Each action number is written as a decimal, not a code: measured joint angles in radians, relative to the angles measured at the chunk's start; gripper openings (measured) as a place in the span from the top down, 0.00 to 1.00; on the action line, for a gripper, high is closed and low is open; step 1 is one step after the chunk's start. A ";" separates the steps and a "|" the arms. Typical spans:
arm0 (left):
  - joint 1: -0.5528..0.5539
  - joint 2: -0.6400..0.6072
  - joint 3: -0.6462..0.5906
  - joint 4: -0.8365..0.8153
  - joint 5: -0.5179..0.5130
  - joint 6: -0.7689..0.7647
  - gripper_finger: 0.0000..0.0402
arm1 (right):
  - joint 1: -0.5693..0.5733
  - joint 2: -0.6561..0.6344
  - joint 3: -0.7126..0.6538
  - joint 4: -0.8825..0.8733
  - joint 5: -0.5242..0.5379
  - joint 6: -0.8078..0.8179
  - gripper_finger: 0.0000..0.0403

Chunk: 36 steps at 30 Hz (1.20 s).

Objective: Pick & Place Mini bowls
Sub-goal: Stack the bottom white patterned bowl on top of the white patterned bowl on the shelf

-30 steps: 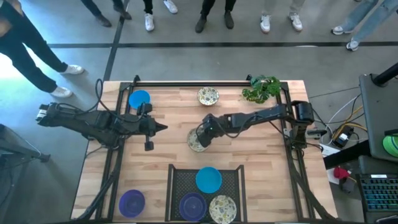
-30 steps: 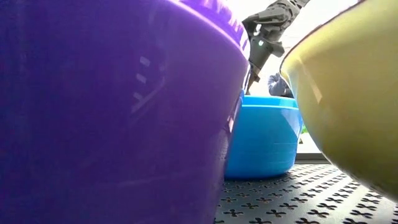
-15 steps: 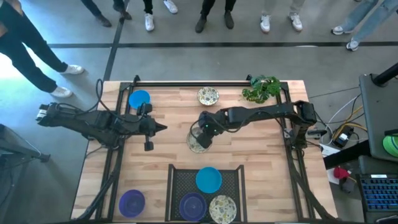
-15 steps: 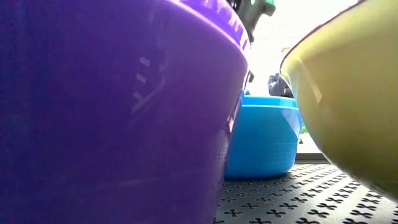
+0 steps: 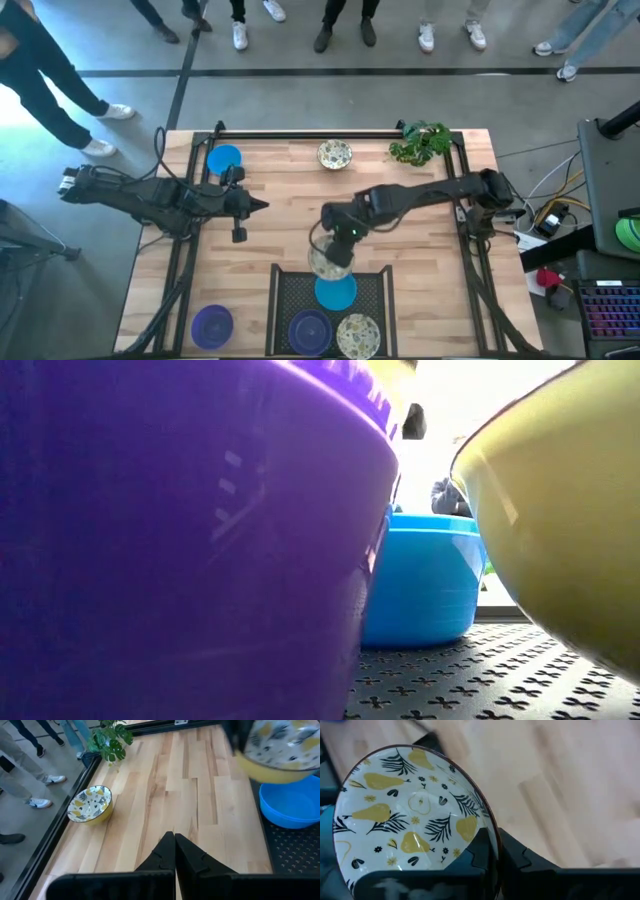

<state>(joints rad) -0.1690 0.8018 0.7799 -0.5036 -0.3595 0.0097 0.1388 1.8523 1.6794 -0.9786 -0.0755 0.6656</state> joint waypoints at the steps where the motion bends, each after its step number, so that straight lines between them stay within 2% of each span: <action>1: 0.000 0.000 0.000 0.000 0.000 0.000 1.00 | 0.015 0.000 0.000 0.000 -0.009 0.017 0.97; 16: 0.000 0.000 0.000 0.008 0.000 0.000 1.00 | 0.263 0.000 -0.002 -0.010 -0.029 0.327 0.97; 24: 0.000 0.000 0.000 0.026 0.000 0.014 1.00 | 0.381 0.002 -0.025 -0.008 0.058 0.497 0.97; 29: 0.000 0.000 0.000 0.027 0.000 0.014 1.00 | 0.417 0.002 -0.067 0.006 0.078 0.586 0.97; 36: 0.000 0.000 0.000 0.028 0.000 0.013 1.00 | 0.441 0.010 -0.105 0.041 0.079 0.625 0.97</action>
<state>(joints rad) -0.1690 0.8019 0.7799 -0.4751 -0.3599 0.0227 0.5803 1.8620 1.5746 -0.9374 0.0030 1.2908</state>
